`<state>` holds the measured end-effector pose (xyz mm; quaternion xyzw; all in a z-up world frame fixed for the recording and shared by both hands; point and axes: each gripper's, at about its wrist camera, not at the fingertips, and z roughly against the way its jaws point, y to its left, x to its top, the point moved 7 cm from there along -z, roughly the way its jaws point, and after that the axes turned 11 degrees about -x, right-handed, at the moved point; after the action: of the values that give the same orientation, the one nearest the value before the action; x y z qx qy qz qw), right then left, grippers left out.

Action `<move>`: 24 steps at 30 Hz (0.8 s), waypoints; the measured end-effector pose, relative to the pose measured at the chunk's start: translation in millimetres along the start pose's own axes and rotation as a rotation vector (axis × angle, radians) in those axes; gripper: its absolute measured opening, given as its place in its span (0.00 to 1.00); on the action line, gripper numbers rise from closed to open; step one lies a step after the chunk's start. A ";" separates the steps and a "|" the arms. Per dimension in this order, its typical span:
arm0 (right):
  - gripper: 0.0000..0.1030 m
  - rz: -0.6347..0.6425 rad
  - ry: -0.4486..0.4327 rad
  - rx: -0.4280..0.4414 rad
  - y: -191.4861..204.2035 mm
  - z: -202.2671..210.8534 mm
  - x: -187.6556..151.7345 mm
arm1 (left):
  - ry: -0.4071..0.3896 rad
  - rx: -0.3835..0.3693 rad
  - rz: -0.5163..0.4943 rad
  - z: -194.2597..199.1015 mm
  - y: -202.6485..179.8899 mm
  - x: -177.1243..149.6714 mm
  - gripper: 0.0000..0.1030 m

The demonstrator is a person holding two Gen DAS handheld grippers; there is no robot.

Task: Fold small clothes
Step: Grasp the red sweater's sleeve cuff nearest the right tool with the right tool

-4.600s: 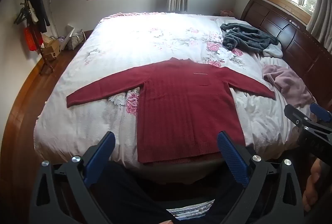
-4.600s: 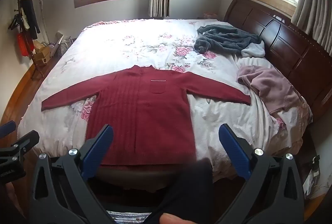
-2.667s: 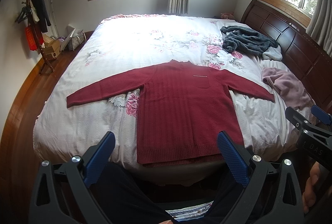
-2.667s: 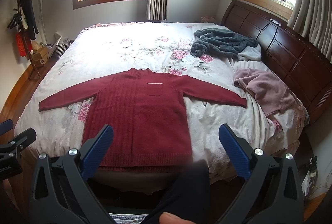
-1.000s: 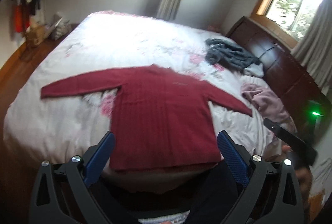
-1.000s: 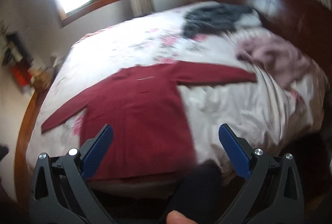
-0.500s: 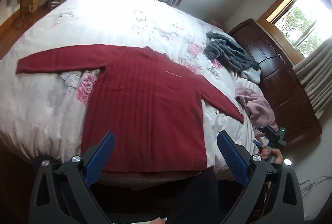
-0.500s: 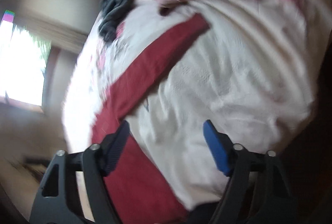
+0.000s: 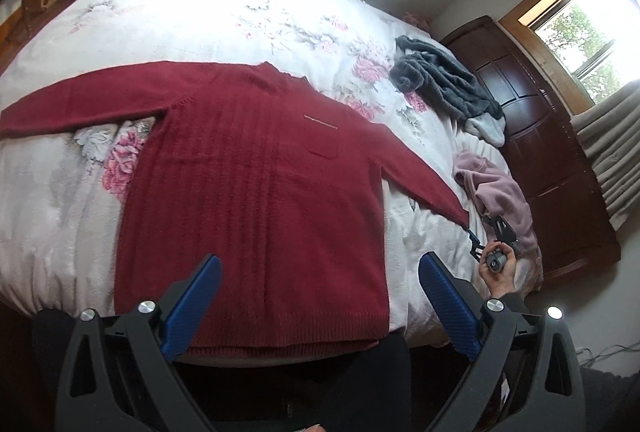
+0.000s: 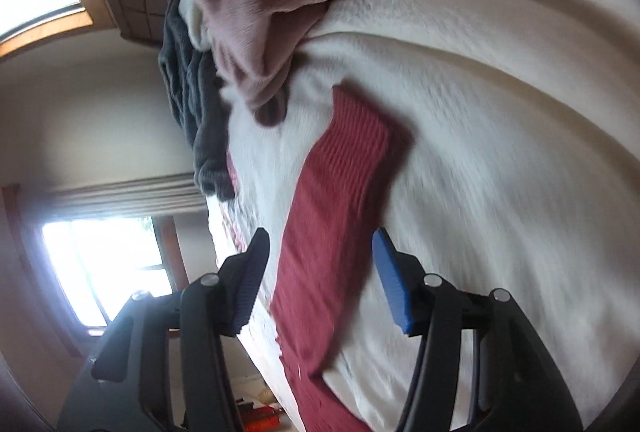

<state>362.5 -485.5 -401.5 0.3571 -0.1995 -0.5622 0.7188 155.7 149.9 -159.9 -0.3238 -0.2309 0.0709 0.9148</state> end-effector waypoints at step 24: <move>0.14 0.250 -0.110 -0.145 59.9 -24.1 10.1 | -0.015 -0.113 0.174 -29.1 43.8 43.2 0.96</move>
<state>421.9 -481.3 -374.5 0.2453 -0.2402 -0.5001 0.7950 208.4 179.8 -190.9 -0.3931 -0.2125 0.1392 0.8837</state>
